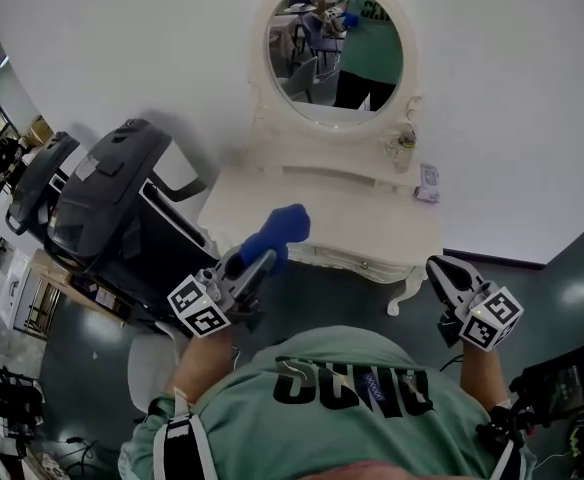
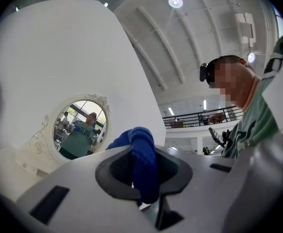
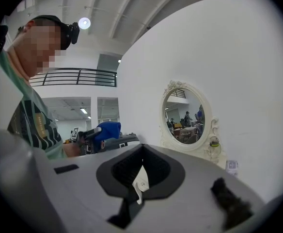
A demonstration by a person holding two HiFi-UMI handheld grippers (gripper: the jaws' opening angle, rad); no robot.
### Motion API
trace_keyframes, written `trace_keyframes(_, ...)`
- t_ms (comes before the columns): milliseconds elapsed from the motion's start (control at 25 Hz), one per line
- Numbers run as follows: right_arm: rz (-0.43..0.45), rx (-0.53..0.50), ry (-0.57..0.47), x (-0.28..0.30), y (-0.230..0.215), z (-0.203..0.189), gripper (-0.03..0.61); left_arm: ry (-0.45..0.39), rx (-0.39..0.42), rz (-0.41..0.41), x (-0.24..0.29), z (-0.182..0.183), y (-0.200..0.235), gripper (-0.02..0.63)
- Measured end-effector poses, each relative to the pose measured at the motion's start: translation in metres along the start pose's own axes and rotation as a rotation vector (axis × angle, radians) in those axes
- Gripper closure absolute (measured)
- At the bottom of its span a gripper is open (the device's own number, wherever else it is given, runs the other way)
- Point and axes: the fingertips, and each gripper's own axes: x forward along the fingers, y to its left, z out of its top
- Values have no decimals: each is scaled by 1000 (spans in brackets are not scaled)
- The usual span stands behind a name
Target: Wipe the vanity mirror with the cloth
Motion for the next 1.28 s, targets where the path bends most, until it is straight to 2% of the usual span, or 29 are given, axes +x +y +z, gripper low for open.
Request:
trace_keyframes(200, 18, 2, 32, 50, -13, -8, 567, -2, -21, 8, 0, 0, 52, 551)
trace_keyframes(360, 3, -26, 55, 101, -19, 2, 566, -15, -29, -26, 6, 17, 101, 551)
trace_keyframes(680, -91, -63, 46, 217, -51, 42, 566, 2, 30, -105, 37, 78, 233, 551)
trace_keyframes(960, -172, -23, 77, 283, -79, 47, 566, 27, 58, -169, 78, 110, 308, 551)
trace_keyframes(1160, -164, -36, 137, 301, -106, 44, 566, 30, 113, -138, 124, 113, 340, 551)
trace_keyframes(1280, -152, -33, 121, 292, -139, 46, 566, 25, 184, -44, 156, 120, 358, 551)
